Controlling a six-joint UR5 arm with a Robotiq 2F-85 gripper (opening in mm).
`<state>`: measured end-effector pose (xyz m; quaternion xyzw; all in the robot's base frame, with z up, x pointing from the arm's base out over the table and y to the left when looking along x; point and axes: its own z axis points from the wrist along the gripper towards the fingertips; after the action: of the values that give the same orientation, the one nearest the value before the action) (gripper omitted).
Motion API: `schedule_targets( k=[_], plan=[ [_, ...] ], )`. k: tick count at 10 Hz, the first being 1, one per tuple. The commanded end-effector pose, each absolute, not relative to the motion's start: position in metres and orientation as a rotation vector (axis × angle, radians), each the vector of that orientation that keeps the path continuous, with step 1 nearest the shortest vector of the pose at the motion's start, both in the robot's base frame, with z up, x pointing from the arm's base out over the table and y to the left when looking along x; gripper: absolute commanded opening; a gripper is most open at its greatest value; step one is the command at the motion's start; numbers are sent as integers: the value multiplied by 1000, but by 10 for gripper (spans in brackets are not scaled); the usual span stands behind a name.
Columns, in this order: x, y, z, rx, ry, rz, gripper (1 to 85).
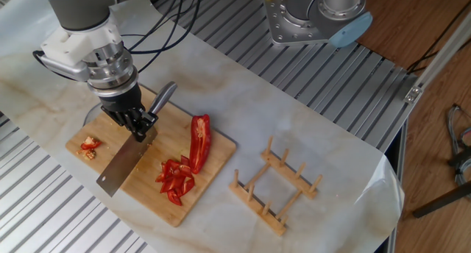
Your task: Chop the chili peppers
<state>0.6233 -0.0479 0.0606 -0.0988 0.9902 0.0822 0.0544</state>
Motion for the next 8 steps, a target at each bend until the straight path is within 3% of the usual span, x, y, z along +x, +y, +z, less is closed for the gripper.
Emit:
schedule_targets(
  k=[1,8],
  plan=[
    [625,-50,62,-297,3002,249,13],
    [627,-56,62,-321,3000,208,13]
  ],
)
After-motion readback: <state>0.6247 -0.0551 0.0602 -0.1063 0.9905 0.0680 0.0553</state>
